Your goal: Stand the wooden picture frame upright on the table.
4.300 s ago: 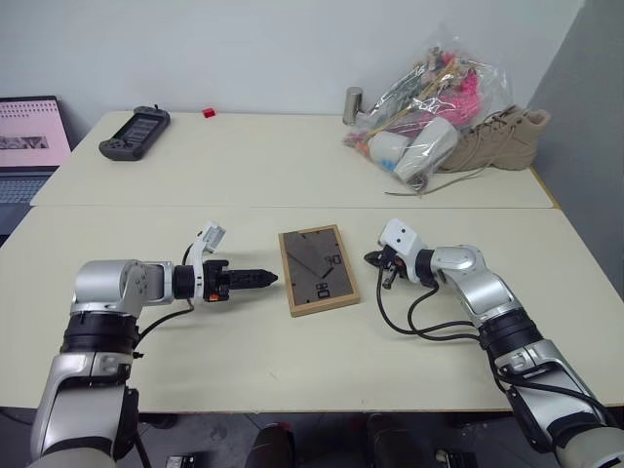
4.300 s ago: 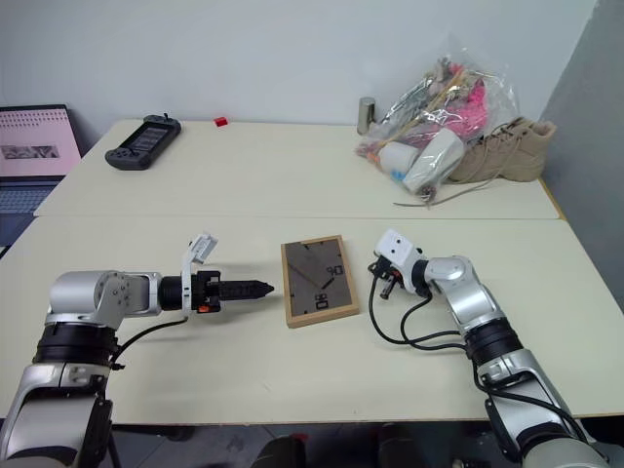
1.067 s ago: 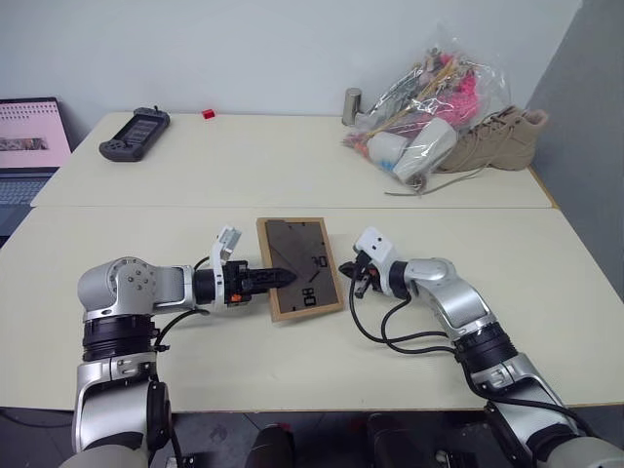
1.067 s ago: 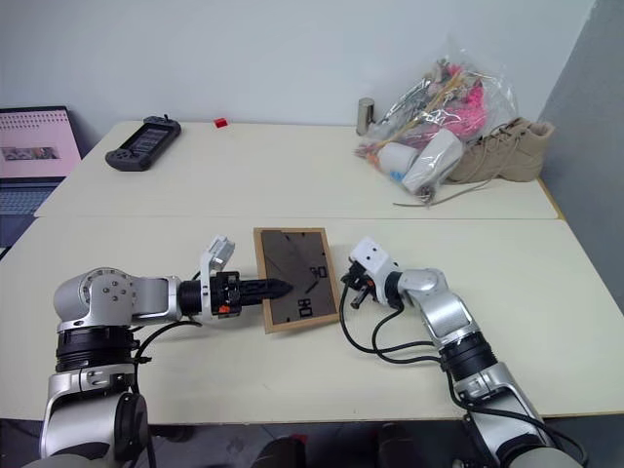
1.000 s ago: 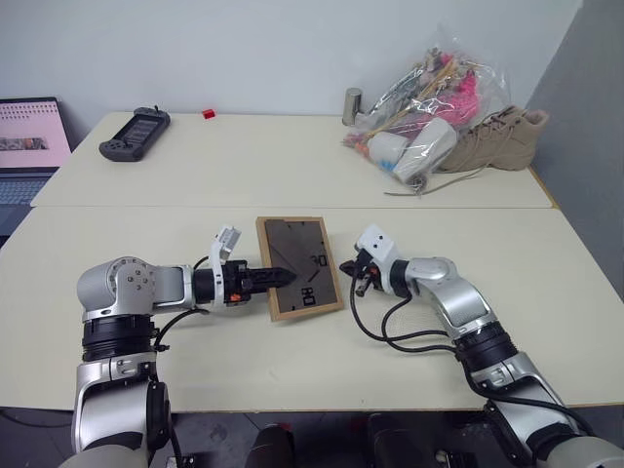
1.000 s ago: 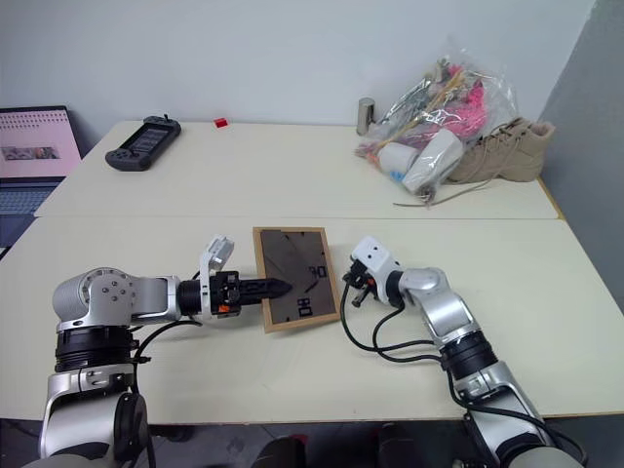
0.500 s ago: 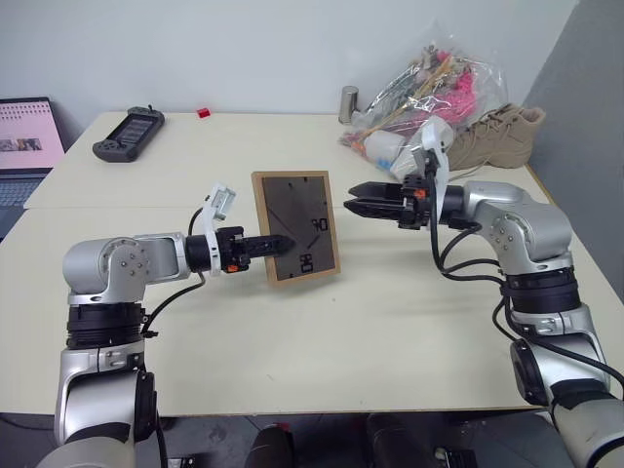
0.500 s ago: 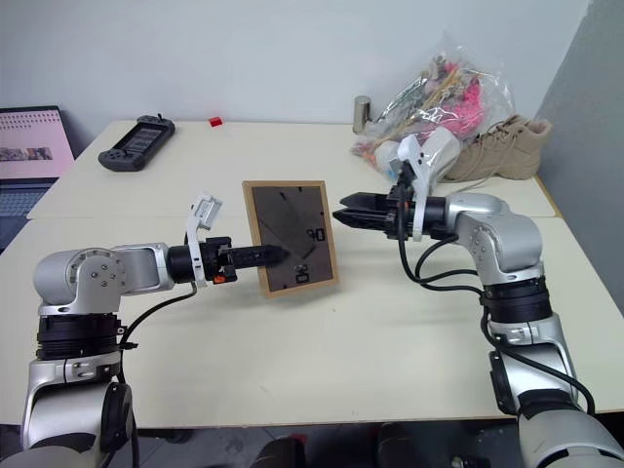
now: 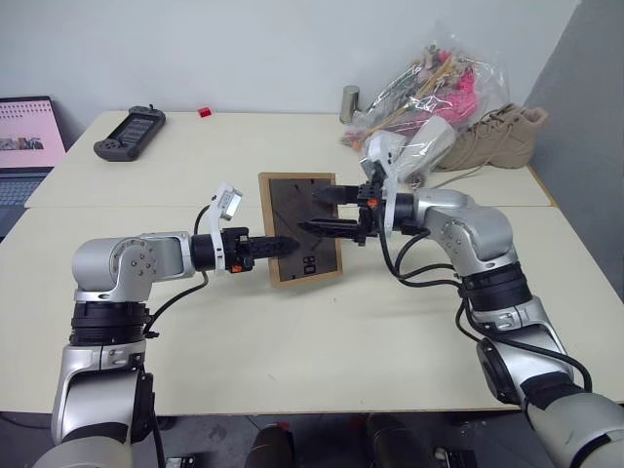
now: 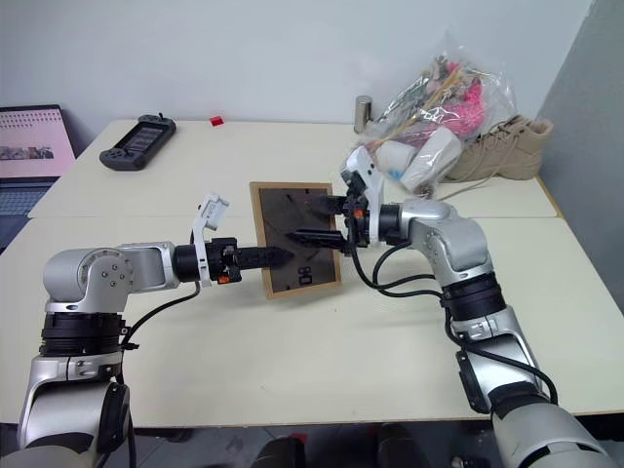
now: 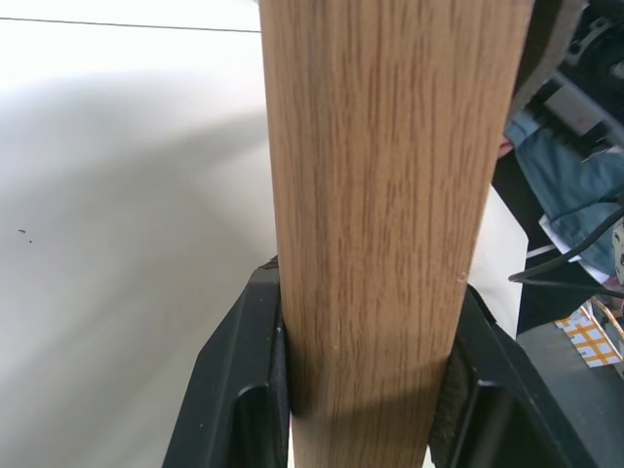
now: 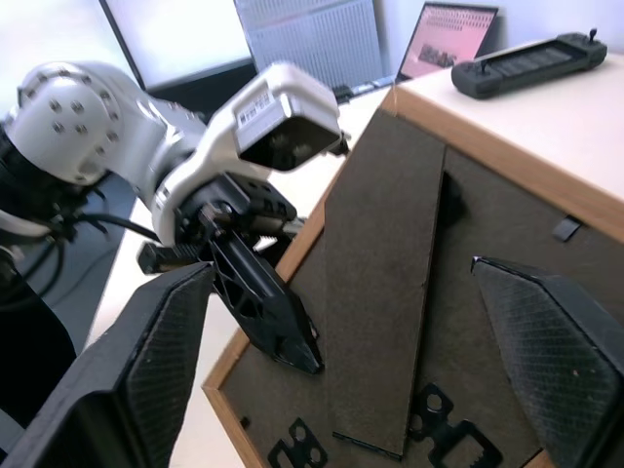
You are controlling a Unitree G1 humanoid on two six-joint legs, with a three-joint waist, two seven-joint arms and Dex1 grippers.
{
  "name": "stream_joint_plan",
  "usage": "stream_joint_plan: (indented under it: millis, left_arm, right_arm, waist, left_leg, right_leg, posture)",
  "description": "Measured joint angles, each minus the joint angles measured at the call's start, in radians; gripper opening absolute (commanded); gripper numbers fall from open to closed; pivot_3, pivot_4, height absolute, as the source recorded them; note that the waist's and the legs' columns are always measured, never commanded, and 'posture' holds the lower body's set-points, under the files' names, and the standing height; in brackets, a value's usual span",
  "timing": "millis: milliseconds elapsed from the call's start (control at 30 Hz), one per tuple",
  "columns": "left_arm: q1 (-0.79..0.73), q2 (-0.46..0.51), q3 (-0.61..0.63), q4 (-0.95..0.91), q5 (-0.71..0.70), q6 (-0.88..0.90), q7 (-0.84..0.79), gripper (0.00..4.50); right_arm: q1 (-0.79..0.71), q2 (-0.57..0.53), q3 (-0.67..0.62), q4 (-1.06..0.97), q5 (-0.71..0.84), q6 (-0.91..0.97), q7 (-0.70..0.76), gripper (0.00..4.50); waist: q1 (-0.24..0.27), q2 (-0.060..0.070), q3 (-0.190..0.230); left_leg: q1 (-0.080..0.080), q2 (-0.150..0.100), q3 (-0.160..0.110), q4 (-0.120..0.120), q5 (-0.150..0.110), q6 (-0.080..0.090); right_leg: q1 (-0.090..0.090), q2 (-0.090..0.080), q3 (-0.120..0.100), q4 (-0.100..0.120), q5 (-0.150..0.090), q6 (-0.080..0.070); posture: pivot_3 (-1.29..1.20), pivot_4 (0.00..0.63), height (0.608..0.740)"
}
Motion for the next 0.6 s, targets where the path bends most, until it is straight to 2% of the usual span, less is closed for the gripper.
stream_joint_plan:
  millis: [333,600]
  left_arm:
    - [0.002,0.015,-0.001,0.0,0.0,-0.011,-0.006,1.27]
    - [0.005,0.025,-0.021,0.001,-0.002,-0.013,-0.029,1.27]
  right_arm:
    - [0.01,0.031,0.032,-0.061,-0.006,0.016,-0.014,4.45]
    - [0.047,-0.049,0.0,-0.2,0.124,0.189,0.035,4.45]
  waist:
    - [0.001,0.0,0.0]
    - [0.001,0.0,0.0]
  left_leg:
    - [0.0,0.0,0.0,0.0,0.0,0.0]
    - [0.0,0.0,0.0,0.0,0.0,0.0]
  right_leg:
    - [0.0,0.0,0.0,0.0,0.0,0.0]
    - [0.0,0.0,0.0,0.0,0.0,0.0]
  posture:
    - [0.0,0.15,0.74]
    - [0.0,0.15,0.74]
